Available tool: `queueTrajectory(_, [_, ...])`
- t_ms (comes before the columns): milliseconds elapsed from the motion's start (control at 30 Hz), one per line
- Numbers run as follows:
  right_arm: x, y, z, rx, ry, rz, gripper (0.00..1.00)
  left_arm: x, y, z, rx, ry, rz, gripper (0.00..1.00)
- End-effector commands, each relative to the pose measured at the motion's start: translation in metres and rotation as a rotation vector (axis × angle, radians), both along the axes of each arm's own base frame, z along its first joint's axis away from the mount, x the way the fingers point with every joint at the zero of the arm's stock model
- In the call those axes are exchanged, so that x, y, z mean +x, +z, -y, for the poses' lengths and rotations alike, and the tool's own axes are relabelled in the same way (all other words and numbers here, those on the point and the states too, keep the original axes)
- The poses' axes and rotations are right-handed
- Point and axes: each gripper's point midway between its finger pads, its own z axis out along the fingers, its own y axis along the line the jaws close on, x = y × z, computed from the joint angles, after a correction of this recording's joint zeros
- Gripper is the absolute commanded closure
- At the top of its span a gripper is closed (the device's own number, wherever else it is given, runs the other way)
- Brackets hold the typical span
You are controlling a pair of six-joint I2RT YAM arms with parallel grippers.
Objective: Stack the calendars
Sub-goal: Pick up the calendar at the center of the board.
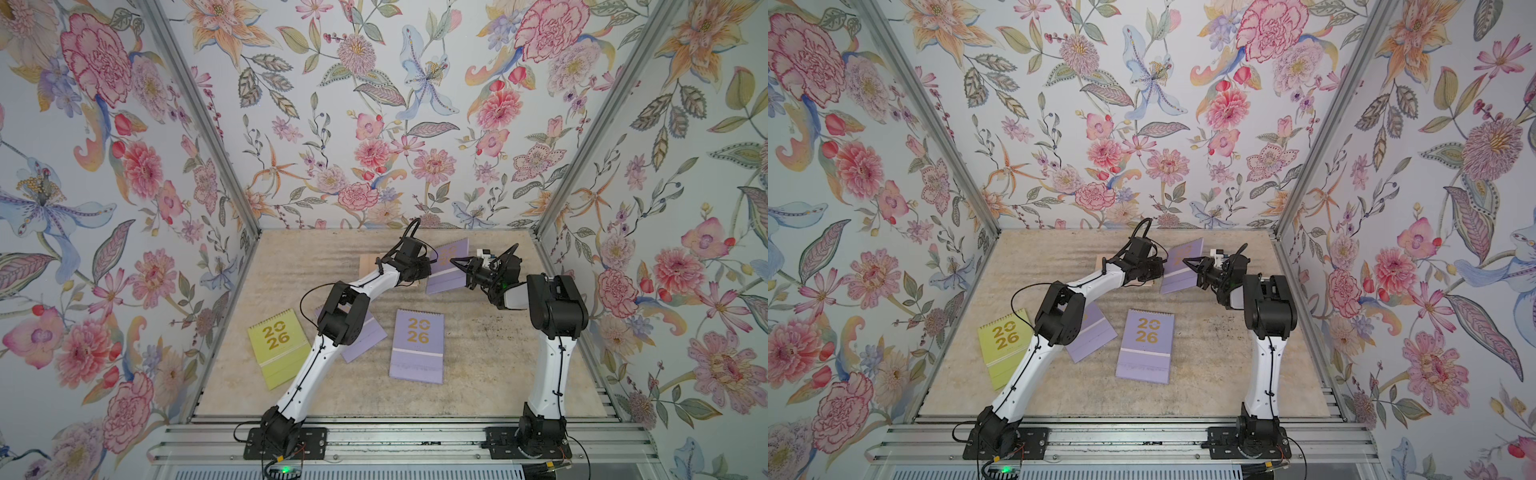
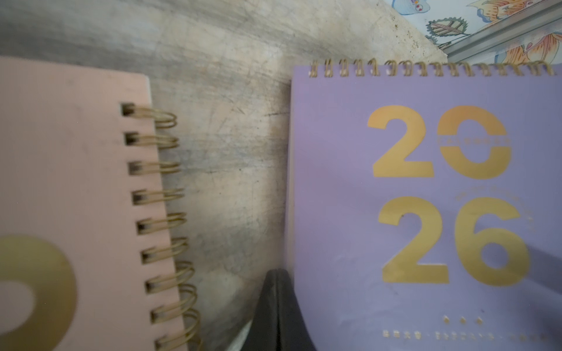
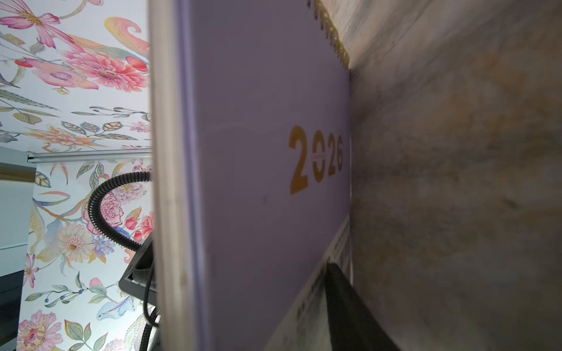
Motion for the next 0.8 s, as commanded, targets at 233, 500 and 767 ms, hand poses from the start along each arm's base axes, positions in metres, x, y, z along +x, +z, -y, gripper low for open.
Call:
queueTrajectory(233, [0.003, -0.011, 0.022, -0.242, -0.084, -0.035, 0.59, -0.028, -0.012, 0.000, 0.028, -0.041, -0.089, 1.00])
queueTrajectory(500, [0.004, -0.012, 0.028, -0.296, -0.110, -0.032, 0.69, -0.024, 0.001, 0.000, 0.010, -0.045, -0.071, 1.00])
queueTrajectory(767, [-0.005, 0.003, 0.030, -0.330, -0.119, 0.002, 0.83, -0.016, 0.038, -0.003, -0.020, -0.042, -0.014, 1.00])
